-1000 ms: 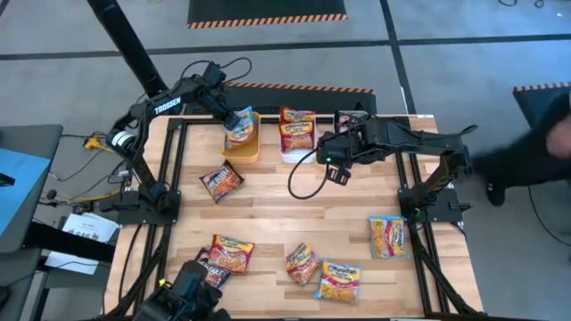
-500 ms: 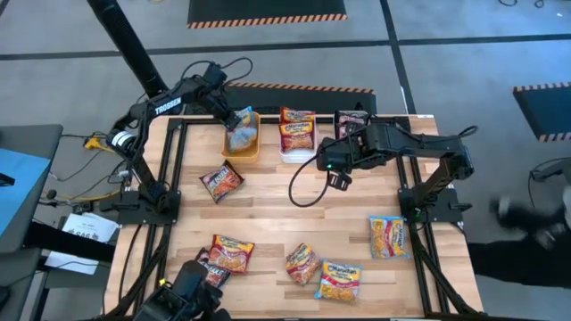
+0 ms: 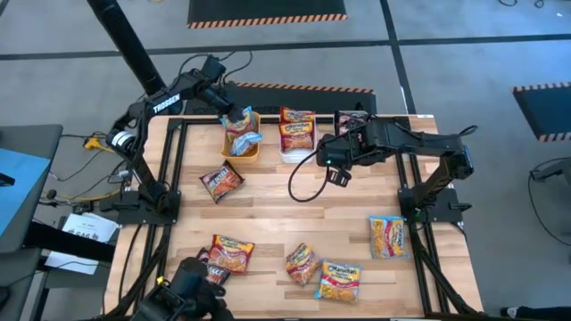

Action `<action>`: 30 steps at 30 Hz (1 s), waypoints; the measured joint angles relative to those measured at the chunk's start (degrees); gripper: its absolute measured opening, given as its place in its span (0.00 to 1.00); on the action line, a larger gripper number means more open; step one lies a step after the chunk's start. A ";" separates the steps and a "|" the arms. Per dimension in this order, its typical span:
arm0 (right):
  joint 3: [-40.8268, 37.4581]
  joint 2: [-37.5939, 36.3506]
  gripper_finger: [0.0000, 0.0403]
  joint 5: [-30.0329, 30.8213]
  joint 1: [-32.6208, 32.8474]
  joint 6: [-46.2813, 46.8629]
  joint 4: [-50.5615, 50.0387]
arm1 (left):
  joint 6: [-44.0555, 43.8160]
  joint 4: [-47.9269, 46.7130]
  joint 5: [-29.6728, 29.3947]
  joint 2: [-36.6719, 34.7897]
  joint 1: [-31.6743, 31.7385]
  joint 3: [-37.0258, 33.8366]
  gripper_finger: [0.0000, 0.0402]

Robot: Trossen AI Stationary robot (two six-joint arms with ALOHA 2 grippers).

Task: Sort Maruchan noodles
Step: Put the blue noodle pack into the orange bin

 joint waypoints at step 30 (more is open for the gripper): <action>0.02 -0.02 0.29 -0.12 0.59 0.13 -0.01 | 2.68 -15.35 -24.60 0.05 -26.52 -2.12 0.26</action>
